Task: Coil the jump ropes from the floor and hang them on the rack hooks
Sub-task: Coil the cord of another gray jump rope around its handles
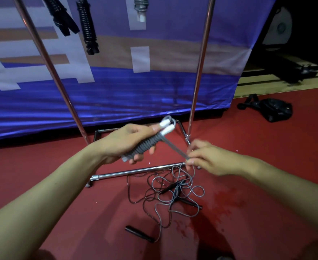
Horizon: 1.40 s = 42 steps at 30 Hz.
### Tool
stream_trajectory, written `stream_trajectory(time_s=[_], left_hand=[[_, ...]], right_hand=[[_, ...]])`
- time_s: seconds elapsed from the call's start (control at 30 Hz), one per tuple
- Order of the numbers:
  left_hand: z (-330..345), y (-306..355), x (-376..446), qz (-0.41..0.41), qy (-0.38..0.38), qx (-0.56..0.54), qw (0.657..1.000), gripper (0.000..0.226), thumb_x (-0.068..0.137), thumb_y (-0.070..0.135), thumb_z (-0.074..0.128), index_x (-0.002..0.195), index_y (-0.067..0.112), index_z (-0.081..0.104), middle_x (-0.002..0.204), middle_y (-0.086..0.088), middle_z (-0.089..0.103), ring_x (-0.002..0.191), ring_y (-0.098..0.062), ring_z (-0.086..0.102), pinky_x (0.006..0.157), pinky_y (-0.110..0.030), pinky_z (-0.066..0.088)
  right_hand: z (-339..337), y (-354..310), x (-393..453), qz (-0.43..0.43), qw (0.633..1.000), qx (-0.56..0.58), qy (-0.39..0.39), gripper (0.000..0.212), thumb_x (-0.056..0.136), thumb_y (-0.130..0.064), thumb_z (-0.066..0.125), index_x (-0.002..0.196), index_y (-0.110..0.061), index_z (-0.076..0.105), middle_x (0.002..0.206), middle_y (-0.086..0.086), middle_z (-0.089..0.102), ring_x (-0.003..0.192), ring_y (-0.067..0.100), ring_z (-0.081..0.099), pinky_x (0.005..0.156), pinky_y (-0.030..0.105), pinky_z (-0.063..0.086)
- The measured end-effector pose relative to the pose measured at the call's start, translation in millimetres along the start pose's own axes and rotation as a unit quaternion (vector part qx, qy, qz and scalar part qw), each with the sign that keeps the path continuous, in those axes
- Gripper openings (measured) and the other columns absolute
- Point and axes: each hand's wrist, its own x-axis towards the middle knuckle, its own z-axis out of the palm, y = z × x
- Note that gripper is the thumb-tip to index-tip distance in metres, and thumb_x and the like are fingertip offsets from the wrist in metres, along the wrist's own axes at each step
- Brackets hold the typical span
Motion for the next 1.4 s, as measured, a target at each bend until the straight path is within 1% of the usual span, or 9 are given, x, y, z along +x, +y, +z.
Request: stream_trajectory(time_s=[0.17,0.27,0.4,0.57,0.73,0.93,1.2,1.3,1.4], left_hand=[[29.4,8.7,-9.9,-0.022,-0.141,0.062,0.988,0.044,0.093,0.054,0.056,0.108,0.017,0.073,0.089,-0.016,0.077,0.054,-0.026,0.07,0.053,-0.03,0.059],[41.2,6.2,-11.9,-0.053,-0.224,0.116,0.966,0.032,0.098,0.053,0.056,0.106,0.027,0.072,0.098,-0.013,0.079,0.066,-0.03,0.074,0.067,-0.035,0.062],[56.0,-8.6,-5.5,-0.111,-0.254,0.165,0.947,0.032,0.104,0.051,0.051,0.112,0.022,0.064,0.106,-0.009,0.079,0.077,-0.032,0.077,0.07,-0.033,0.061],[46.6,-11.0,1.8,-0.118,-0.222,0.186,0.95,0.04,0.106,0.049,0.048,0.126,0.015,0.049,0.105,-0.012,0.079,0.063,-0.024,0.069,0.054,-0.028,0.058],[45.3,-11.3,5.0,-0.076,-0.19,0.194,0.959,0.044,0.104,0.05,0.051,0.145,0.045,0.034,0.097,-0.005,0.08,0.059,-0.022,0.07,0.052,-0.028,0.057],[31.0,-9.6,8.3,-0.035,-0.09,0.067,0.993,0.032,0.105,0.04,0.052,0.131,0.022,0.052,0.09,-0.012,0.076,0.046,-0.02,0.058,0.042,-0.024,0.049],[19.9,-10.0,13.8,-0.013,0.001,-0.103,0.995,0.047,0.104,0.055,0.044,0.125,0.016,0.059,0.079,-0.006,0.058,0.052,-0.02,0.049,0.05,-0.027,0.045],[21.6,-3.7,17.6,-0.024,0.053,-0.13,0.99,0.068,0.098,0.07,0.042,0.115,0.009,0.067,0.073,-0.005,0.055,0.05,-0.02,0.044,0.049,-0.026,0.043],[20.8,1.2,16.4,-0.007,0.086,-0.095,0.992,0.068,0.092,0.074,0.049,0.101,0.01,0.069,0.073,-0.007,0.054,0.048,-0.021,0.044,0.048,-0.026,0.042]], right_hand=[[-21.4,-8.4,13.4,0.066,0.995,-0.073,0.034,0.018,0.102,-0.03,0.058,0.109,-0.028,0.074,0.095,-0.006,0.073,0.087,0.015,0.064,0.075,0.029,0.045],[-23.5,-23.1,20.6,0.028,0.999,0.02,0.03,0.028,0.099,-0.011,0.058,0.117,-0.022,0.076,0.096,-0.013,0.076,0.084,-0.009,0.069,0.081,0.013,0.051],[-32.3,-41.3,29.0,0.046,0.965,0.25,0.062,0.043,0.1,0.003,0.048,0.138,-0.011,0.062,0.126,0.002,0.071,0.101,0.009,0.075,0.09,0.026,0.059],[-40.5,-67.9,20.4,0.03,0.919,0.381,0.095,0.036,0.103,-0.01,0.058,0.138,-0.008,0.06,0.122,0.006,0.074,0.1,0.018,0.076,0.09,0.033,0.061],[-40.3,-86.6,11.0,-0.026,0.9,0.421,0.113,0.03,0.104,0.0,0.052,0.127,-0.018,0.049,0.104,0.017,0.077,0.095,0.027,0.077,0.086,0.037,0.062],[-43.6,-87.8,7.0,-0.069,0.888,0.423,0.168,0.035,0.098,-0.012,0.053,0.1,-0.027,0.021,0.097,0.014,0.077,0.097,0.047,0.07,0.096,0.064,0.053],[-43.0,-79.8,-3.8,-0.038,0.804,0.568,0.171,0.052,0.108,0.001,0.041,0.15,-0.028,0.033,0.121,0.022,0.071,0.12,0.028,0.068,0.107,0.035,0.051],[-30.3,-83.7,0.8,0.025,0.797,0.566,0.209,0.035,0.107,0.001,0.042,0.14,-0.01,0.05,0.133,0.016,0.067,0.117,0.022,0.07,0.1,0.03,0.055],[-22.4,-81.2,5.6,0.092,0.811,0.531,0.226,0.018,0.107,-0.004,0.047,0.119,-0.003,0.06,0.116,0.014,0.074,0.096,0.025,0.077,0.08,0.03,0.063]])
